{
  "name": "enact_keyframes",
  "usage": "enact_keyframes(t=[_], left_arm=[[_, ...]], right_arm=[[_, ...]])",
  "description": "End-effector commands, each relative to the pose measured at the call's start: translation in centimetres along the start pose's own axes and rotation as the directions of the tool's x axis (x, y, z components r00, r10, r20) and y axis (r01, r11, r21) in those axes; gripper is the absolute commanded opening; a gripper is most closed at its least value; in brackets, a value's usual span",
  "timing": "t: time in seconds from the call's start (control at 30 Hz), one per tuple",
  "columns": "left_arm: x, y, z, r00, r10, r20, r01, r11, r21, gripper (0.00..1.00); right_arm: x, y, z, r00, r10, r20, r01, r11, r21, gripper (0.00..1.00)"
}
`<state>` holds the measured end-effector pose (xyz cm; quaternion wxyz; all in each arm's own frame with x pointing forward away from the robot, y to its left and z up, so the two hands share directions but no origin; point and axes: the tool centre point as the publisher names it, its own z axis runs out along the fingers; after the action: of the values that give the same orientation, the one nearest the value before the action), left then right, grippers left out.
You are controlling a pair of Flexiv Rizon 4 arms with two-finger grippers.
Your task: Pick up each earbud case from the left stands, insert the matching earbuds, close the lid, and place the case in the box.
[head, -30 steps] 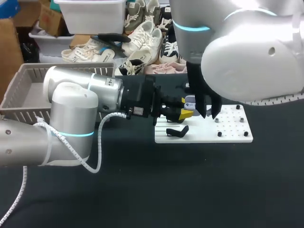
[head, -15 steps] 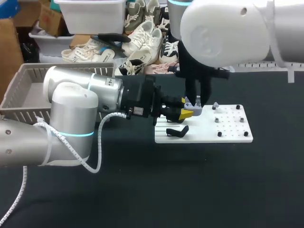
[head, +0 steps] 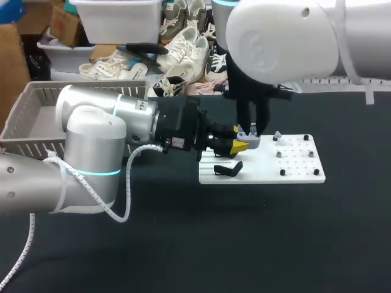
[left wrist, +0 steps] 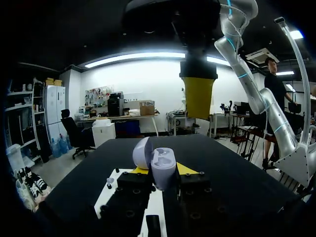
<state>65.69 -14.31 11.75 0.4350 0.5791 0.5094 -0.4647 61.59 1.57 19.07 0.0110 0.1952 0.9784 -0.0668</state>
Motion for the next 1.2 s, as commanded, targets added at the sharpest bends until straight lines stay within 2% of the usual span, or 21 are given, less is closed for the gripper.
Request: enact_keyframes(t=[0.03,0.17,0.33,1.2], left_arm=[[0.0,0.1,0.0,1.0,0.0,0.0,0.0,1.0,0.001,0.0],[0.0,0.1,0.0,1.0,0.0,0.0,0.0,1.0,0.001,0.0],[0.0,0.1,0.0,1.0,0.0,0.0,0.0,1.0,0.001,0.0],[0.0,0.1,0.0,1.0,0.0,0.0,0.0,1.0,0.001,0.0]], right_arm=[[-0.2,0.4,0.5,1.0,-0.007,0.013,0.007,1.0,0.027,0.0],[-0.6,0.4,0.7,1.0,0.014,-0.008,-0.014,0.996,0.092,0.0],[-0.8,0.6,0.5,0.999,0.033,-0.025,-0.029,0.993,0.114,0.0],[-2.1,0.1,2.3,0.999,0.006,-0.036,-0.002,0.994,0.11,0.0]])
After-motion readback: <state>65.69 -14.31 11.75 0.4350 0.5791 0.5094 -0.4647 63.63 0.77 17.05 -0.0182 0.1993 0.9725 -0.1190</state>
